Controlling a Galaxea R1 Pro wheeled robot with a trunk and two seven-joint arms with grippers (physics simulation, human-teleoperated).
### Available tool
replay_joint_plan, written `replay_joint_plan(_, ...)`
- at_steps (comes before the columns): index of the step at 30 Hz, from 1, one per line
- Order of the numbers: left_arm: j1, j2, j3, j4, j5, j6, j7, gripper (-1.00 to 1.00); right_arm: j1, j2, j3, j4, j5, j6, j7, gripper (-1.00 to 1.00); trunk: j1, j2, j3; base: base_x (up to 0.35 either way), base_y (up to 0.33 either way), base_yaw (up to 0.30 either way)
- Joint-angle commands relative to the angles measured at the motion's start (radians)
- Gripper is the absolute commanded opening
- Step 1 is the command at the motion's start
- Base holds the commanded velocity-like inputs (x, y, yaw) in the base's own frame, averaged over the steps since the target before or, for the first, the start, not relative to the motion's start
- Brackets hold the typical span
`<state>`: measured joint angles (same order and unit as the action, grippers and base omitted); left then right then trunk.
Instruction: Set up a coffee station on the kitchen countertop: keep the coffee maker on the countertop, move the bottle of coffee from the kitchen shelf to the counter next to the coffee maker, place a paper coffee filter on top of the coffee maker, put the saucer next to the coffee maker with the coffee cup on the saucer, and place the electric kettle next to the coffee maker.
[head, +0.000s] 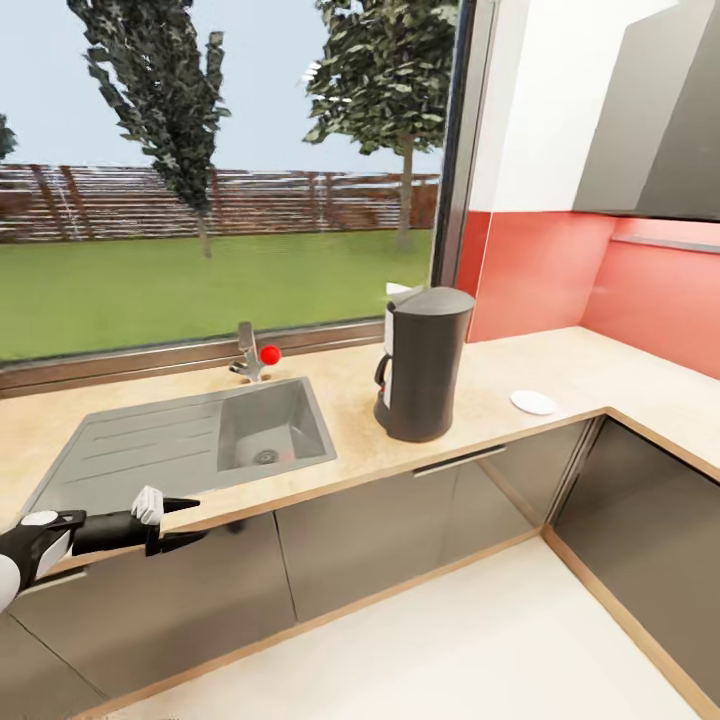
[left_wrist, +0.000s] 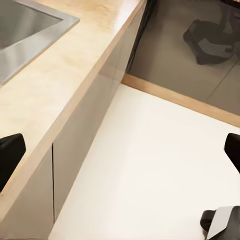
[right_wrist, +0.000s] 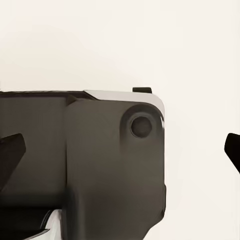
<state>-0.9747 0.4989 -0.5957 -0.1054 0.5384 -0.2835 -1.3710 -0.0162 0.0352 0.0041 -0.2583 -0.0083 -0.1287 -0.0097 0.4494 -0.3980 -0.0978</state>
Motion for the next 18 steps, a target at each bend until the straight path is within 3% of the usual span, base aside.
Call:
replay_joint_plan(1, -0.001, 0.0, -0.009, 0.0, 0.008, -0.006, -0.001, 1.0, -0.001, 0.0, 0.0, 0.001, -0.001, -0.003, -0.001, 1.0, 0.001, -0.002, -0.001, 0.0, 0.0, 0.175)
replay_joint_plan(12, 0.007, 0.0, -0.009, 0.002, 0.009, -0.011, -0.004, 1.0, -0.001, 0.0, 0.0, 0.001, -0.001, -0.003, -0.001, 1.0, 0.001, -0.002, 0.013, 0.0, 0.0, 0.184)
replay_joint_plan(18, 0.091, 0.0, 0.001, 0.003, 0.011, -0.038, -0.005, 1.0, -0.001, 0.0, 0.0, 0.001, -0.001, -0.003, -0.001, 1.0, 0.001, -0.002, 0.02, 0.0, 0.0, 0.193)
